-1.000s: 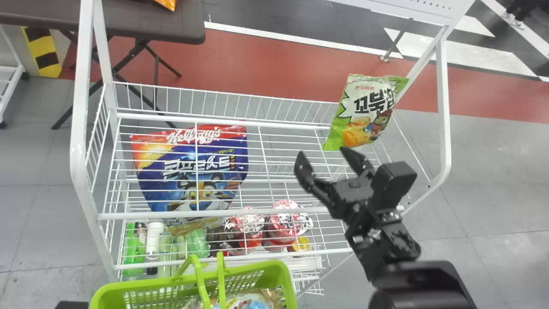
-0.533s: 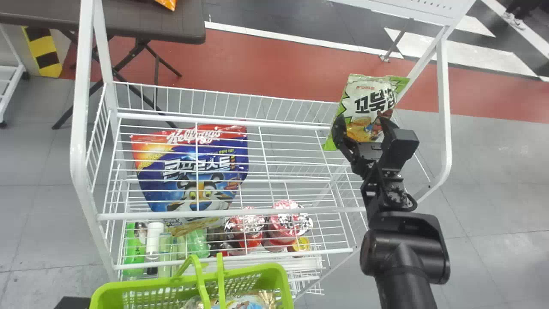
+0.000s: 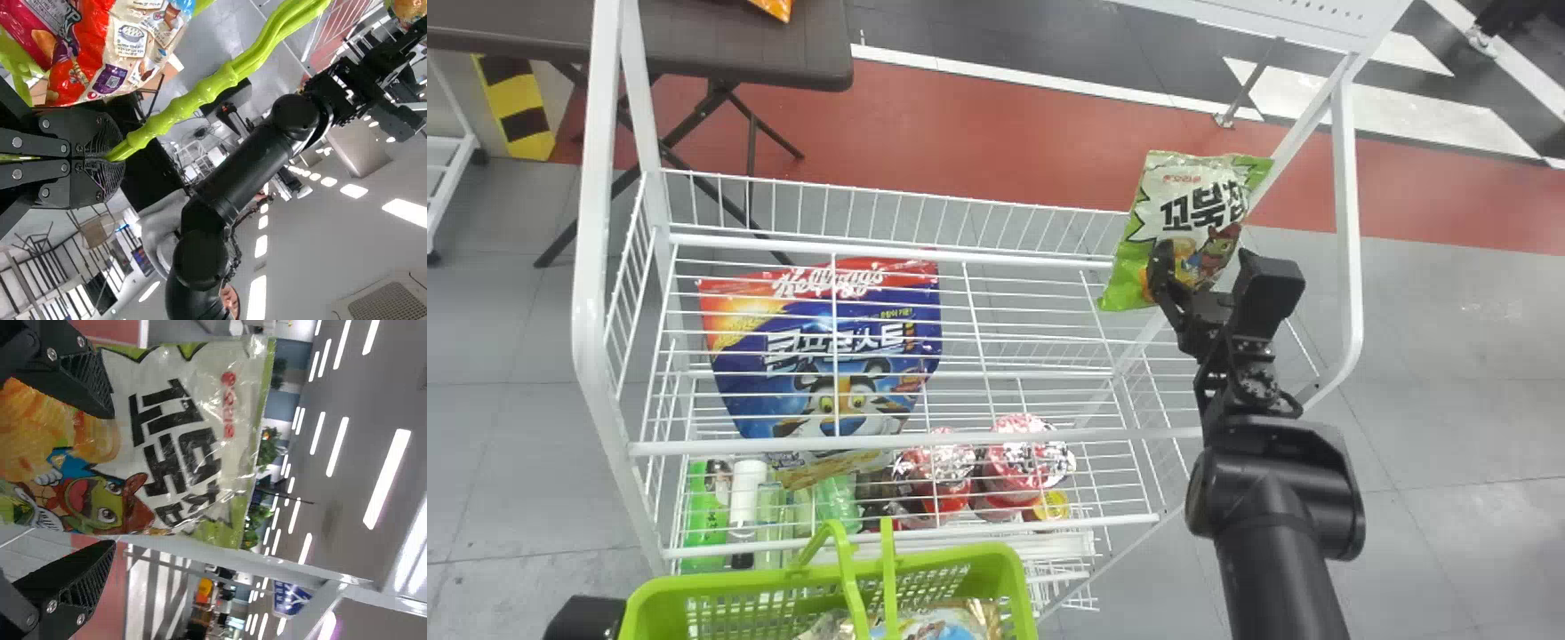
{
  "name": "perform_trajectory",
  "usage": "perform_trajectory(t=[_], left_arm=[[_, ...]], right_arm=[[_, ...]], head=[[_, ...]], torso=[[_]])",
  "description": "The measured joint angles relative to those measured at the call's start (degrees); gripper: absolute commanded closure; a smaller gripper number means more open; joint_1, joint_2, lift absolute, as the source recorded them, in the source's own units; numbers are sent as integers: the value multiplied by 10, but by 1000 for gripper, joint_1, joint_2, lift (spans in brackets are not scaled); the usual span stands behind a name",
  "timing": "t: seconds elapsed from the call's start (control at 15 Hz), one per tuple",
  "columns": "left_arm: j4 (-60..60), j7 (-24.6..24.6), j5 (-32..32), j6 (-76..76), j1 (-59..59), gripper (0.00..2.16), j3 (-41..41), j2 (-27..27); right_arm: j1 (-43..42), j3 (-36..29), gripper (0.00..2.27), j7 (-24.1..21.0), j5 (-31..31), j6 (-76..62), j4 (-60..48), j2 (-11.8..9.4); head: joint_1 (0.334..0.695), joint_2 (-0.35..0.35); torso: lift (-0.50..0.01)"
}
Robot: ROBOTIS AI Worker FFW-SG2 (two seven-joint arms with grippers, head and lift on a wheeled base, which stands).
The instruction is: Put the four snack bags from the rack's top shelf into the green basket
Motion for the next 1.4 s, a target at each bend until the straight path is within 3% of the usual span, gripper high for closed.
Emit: perform_trajectory(t=[0.07,0.13,0.2,0.4,0.53,0.8,1.13,1.4], left_arm=[[0,0,0,3,0,1544,0,0],[0,0,0,5,-1,1544,0,0],[0,0,0,7,-1,1544,0,0],[-2,2,-1,14,0,1544,0,0],[-5,3,-2,19,0,1544,0,0],[-6,5,-6,23,0,1544,-4,0],[-6,5,-5,21,-1,1544,-3,1],[-6,2,0,14,-1,1544,1,1]], right_arm=[[-6,-1,1015,8,0,16,5,-4],[-10,-2,1784,26,-1,33,8,-8],[-11,-5,2037,43,-5,51,8,-10],[-4,-20,2165,84,-31,77,2,-10],[16,-23,2186,87,-54,59,-16,-10],[94,-17,2186,107,-108,93,-151,3],[211,-8,2186,141,-175,332,-431,31],[289,-31,2186,178,-227,694,-659,55]], head=[[695,-350],[695,-350],[695,-350],[695,-350],[695,-350],[695,-350],[695,-350],[695,-350]], torso=[[0],[0],[0],[0],[0],[0],[0],[0]])
